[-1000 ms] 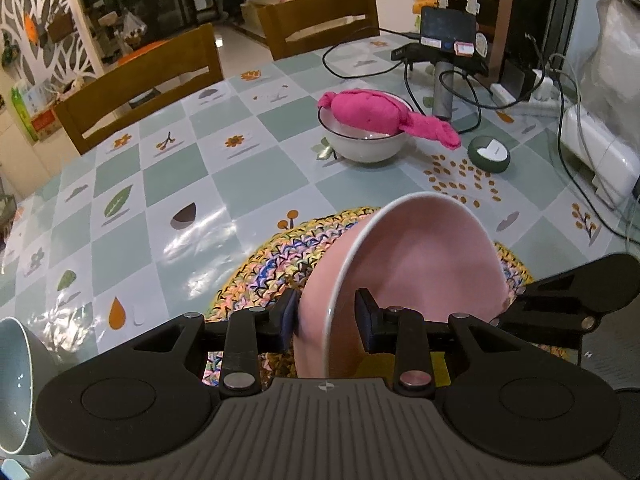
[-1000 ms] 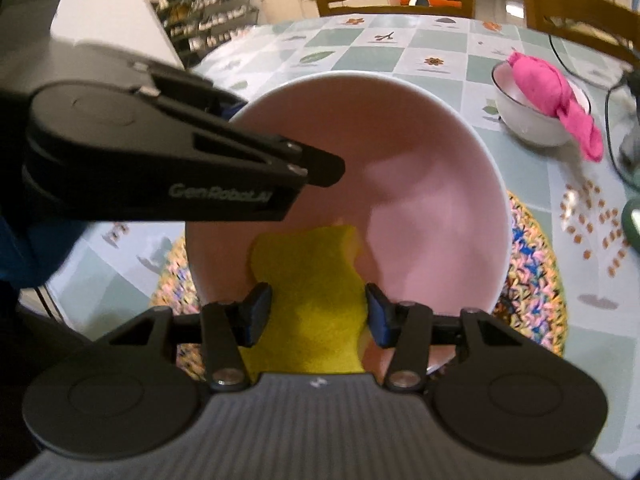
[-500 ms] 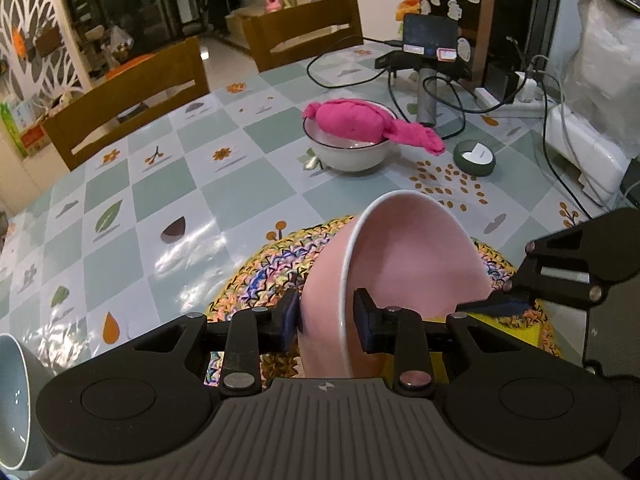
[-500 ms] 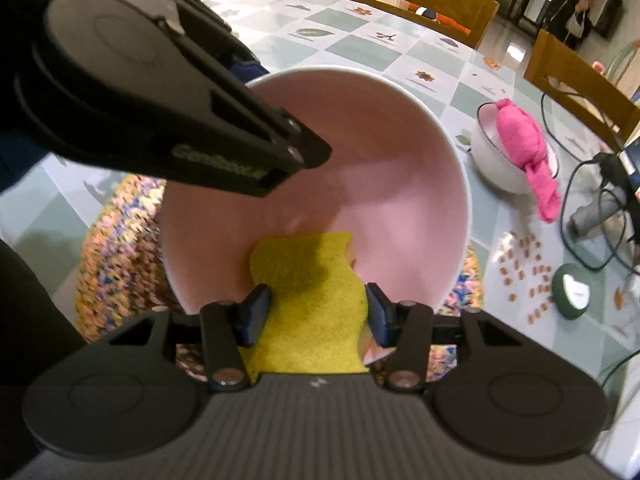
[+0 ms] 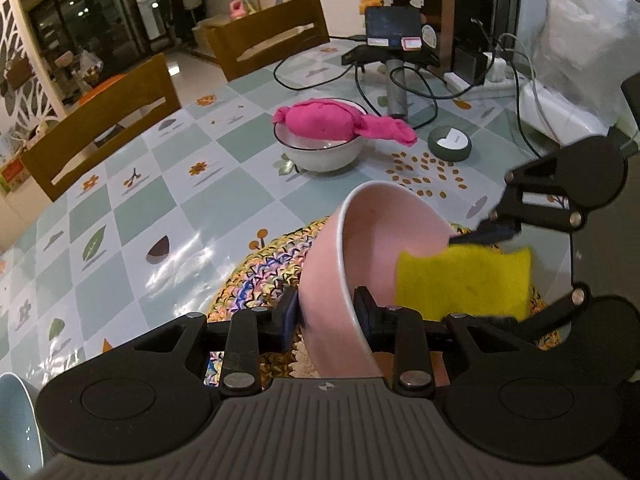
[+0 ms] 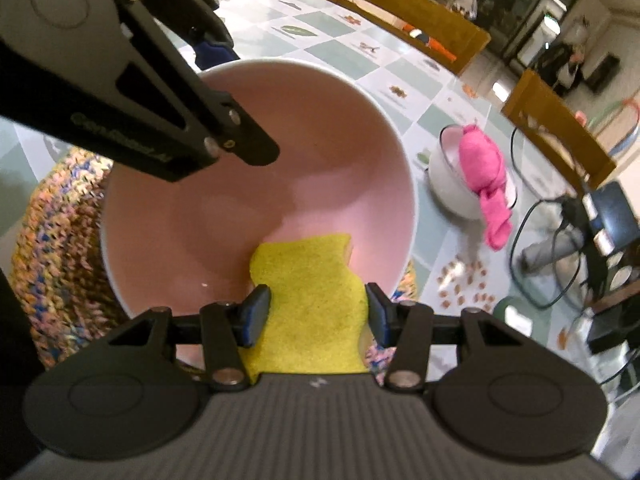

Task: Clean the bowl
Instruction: 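Scrub the inside of the pink bowl with the sponge in the right gripper, then keep wiping the bowl interior with the sponge while the left gripper holds the bowl tilted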

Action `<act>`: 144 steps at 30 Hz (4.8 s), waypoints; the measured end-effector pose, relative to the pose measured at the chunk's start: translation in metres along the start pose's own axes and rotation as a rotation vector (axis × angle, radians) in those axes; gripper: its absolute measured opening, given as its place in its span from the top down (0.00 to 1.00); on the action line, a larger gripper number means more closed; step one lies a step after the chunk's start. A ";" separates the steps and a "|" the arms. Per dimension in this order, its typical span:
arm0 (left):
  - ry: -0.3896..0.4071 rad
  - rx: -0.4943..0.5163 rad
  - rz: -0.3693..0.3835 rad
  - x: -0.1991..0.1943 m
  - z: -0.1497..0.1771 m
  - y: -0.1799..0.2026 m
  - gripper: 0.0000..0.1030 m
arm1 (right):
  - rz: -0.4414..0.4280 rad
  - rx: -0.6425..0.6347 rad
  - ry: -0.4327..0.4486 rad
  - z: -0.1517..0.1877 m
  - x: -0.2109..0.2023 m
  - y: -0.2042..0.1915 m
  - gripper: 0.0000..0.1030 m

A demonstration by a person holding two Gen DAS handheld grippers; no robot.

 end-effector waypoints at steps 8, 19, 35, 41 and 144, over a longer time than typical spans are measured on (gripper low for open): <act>-0.006 -0.025 0.010 0.000 0.000 -0.002 0.67 | -0.015 -0.025 0.003 0.002 0.006 0.004 0.50; -0.034 -0.100 0.026 0.004 0.005 0.000 0.62 | -0.086 0.071 -0.027 0.006 0.010 0.003 0.49; -0.128 -0.247 0.039 0.019 0.041 -0.015 0.78 | -0.203 0.299 -0.030 0.001 0.005 -0.016 0.47; -0.110 -0.229 -0.013 0.010 0.040 -0.020 0.80 | -0.232 0.348 -0.015 -0.003 0.000 -0.024 0.48; -0.039 -0.071 -0.121 -0.010 0.037 -0.026 0.83 | -0.171 0.280 0.023 -0.020 -0.006 -0.043 0.49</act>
Point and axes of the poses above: each gripper's, at about its wrist camera, not at the fingertips, and x roughly the way its jaws point, y to its right, z to its underside, the point moved 7 cm from there along x, roughly the way its jaws point, and after that the axes turned 7 degrees about z, right-handed, at the moved point
